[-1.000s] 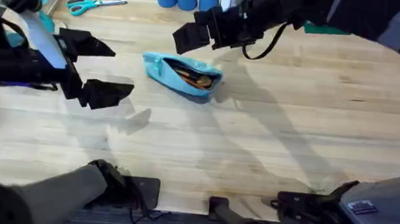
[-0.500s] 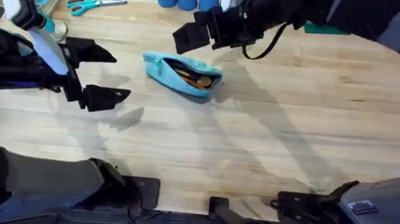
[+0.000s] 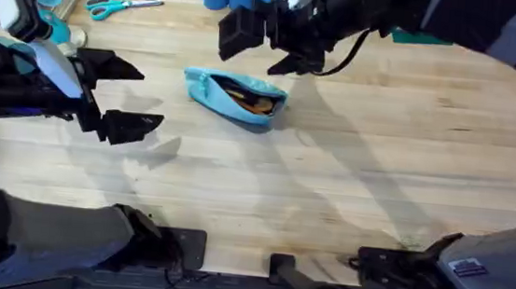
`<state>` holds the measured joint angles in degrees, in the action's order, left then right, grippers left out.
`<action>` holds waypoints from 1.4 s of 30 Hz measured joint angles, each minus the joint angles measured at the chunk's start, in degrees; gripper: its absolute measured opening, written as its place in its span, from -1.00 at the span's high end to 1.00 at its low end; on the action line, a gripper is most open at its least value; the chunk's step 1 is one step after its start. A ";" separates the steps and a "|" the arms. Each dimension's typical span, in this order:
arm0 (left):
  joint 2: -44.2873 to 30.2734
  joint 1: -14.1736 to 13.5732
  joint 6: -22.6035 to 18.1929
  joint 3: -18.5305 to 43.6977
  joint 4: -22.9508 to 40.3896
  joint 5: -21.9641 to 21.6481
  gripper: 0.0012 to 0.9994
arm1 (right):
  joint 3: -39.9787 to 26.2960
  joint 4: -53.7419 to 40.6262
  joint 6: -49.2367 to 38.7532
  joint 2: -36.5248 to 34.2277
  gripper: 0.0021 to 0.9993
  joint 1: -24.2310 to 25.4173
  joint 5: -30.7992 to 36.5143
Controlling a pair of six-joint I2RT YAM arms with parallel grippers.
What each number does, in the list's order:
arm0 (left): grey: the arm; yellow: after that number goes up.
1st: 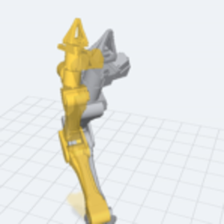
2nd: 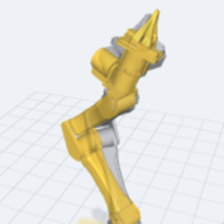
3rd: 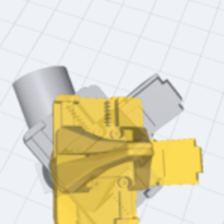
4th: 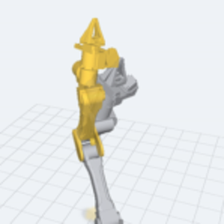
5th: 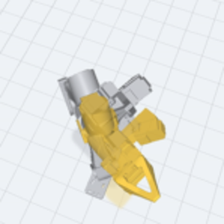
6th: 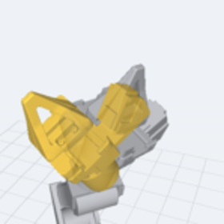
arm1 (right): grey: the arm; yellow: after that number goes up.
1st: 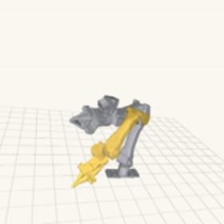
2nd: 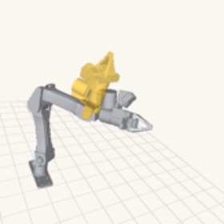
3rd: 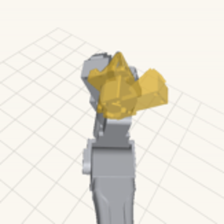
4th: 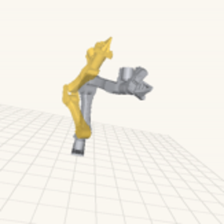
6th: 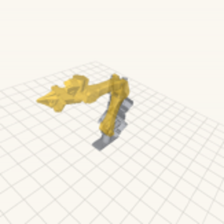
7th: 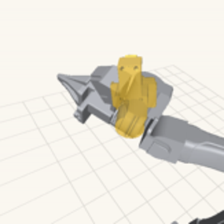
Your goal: Unzip the bag, pick up the pens from the table one at a time and place them inside, then zip the bag closed.
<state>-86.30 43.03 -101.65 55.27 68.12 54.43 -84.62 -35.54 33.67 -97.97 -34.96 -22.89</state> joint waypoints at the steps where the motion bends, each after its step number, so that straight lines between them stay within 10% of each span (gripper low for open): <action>1: 0.00 0.00 0.00 0.00 0.00 0.00 -0.99 | 0.00 0.35 1.45 0.00 -1.00 0.00 -1.41; 8: 0.00 0.00 -0.05 0.00 0.00 0.00 -0.99 | 0.00 1.26 9.17 0.00 -1.00 -1.45 -5.45; 24: 0.00 0.00 -0.17 0.00 0.00 0.00 -0.99 | -0.76 4.54 22.72 5.97 -1.00 -19.39 24.11; 42: 0.00 0.00 -0.17 0.00 0.00 0.00 -0.99 | -0.76 5.38 40.64 2.41 -1.00 -21.66 28.04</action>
<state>-86.30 43.03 -101.82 55.27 68.12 54.43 -85.38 -30.17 74.32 -95.56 -56.62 5.15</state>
